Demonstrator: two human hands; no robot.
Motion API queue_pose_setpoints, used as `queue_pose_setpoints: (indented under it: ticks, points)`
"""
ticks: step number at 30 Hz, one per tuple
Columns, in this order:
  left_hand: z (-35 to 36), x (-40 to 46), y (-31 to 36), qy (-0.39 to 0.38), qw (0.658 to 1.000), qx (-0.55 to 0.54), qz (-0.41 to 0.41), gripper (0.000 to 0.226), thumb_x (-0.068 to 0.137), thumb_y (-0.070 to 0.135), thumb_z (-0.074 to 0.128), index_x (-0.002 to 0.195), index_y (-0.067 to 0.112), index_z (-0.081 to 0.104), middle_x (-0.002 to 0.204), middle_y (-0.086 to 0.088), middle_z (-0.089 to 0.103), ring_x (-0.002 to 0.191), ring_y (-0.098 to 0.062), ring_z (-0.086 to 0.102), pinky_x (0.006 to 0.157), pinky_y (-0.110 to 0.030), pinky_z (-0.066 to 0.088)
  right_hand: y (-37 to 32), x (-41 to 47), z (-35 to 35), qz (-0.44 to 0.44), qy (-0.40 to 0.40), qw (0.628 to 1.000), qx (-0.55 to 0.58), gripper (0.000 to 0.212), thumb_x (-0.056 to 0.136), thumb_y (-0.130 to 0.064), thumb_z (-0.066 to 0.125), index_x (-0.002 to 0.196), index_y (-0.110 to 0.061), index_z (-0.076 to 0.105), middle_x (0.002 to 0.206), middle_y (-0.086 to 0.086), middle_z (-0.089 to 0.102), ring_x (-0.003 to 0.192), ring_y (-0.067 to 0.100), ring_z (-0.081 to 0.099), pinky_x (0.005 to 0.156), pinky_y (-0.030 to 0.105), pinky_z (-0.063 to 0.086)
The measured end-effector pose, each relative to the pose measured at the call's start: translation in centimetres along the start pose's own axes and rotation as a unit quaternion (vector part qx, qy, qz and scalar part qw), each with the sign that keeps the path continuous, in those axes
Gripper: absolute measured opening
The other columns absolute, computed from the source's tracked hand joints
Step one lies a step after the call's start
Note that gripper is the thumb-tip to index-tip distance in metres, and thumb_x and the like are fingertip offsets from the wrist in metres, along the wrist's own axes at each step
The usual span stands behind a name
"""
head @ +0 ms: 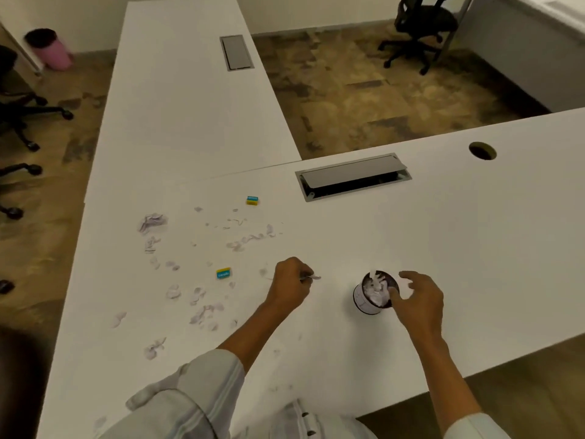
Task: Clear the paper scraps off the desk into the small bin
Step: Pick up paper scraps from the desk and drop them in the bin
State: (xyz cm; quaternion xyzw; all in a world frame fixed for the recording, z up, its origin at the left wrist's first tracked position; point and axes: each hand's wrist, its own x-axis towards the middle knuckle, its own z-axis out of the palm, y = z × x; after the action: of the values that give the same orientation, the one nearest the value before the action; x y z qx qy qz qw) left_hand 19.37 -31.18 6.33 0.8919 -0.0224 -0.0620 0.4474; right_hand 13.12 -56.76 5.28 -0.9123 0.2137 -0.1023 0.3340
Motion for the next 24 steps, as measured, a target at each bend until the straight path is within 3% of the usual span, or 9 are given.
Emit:
queue_pose_setpoints:
  ticks: [4, 12, 17, 20, 24]
  points:
    - [4.7, -0.3, 4.5, -0.053, 0.998, -0.020, 0.018, 0.013, 0.077, 0.001, 0.070, 0.089, 0.000, 0.073, 0.091, -0.018, 0.070, 0.081, -0.028, 0.067, 0.067, -0.020, 0.047, 0.6, -0.3, -1.1, -0.021, -0.029, 0.999, 0.041, 0.016, 0.077, -0.010, 0.075, 0.089, -0.017, 0.069, 0.081, -0.003, 0.068, 0.070, 0.004, 0.065, 0.058, 0.024, 0.055]
    - [10.6, 0.0, 9.6, -0.223, 0.973, 0.030, 0.054, 0.035, 0.076, 0.020, 0.070, 0.109, 0.009, 0.065, 0.107, -0.010, 0.070, 0.099, -0.027, 0.065, 0.087, -0.030, 0.052, 2.0, -0.2, -3.3, -0.027, -0.044, 0.998, 0.038, 0.016, 0.078, -0.018, 0.076, 0.092, -0.021, 0.069, 0.084, -0.011, 0.068, 0.071, 0.002, 0.065, 0.061, 0.021, 0.056]
    - [9.4, 0.5, 7.7, -0.207, 0.978, -0.003, 0.017, 0.060, 0.068, 0.012, 0.079, 0.124, 0.014, 0.058, 0.121, -0.010, 0.063, 0.107, -0.022, 0.062, 0.089, -0.032, 0.054, 2.3, 0.3, -3.1, -0.029, -0.055, 0.997, 0.036, 0.014, 0.078, -0.020, 0.075, 0.089, -0.025, 0.069, 0.084, -0.014, 0.069, 0.070, 0.002, 0.065, 0.057, 0.027, 0.057]
    - [7.9, 0.6, 5.8, -0.166, 0.986, -0.022, -0.026, 0.056, 0.071, 0.013, 0.078, 0.122, 0.015, 0.056, 0.120, -0.012, 0.059, 0.106, -0.020, 0.060, 0.084, -0.028, 0.054, 1.7, 0.7, -1.9, -0.050, -0.071, 0.995, 0.040, 0.014, 0.078, -0.017, 0.072, 0.087, -0.026, 0.068, 0.082, -0.015, 0.068, 0.073, 0.002, 0.065, 0.057, 0.029, 0.057]
    - [5.0, 0.2, 2.1, -0.123, 0.991, 0.009, -0.060, 0.045, 0.072, 0.020, 0.078, 0.112, 0.014, 0.060, 0.105, -0.007, 0.065, 0.092, -0.018, 0.065, 0.080, -0.030, 0.056, 0.0, 1.4, 0.2, -0.077, -0.130, 0.988, -0.023, 0.021, 0.083, -0.016, 0.063, 0.100, -0.026, 0.069, 0.092, -0.011, 0.069, 0.083, 0.011, 0.065, 0.066, 0.032, 0.056]
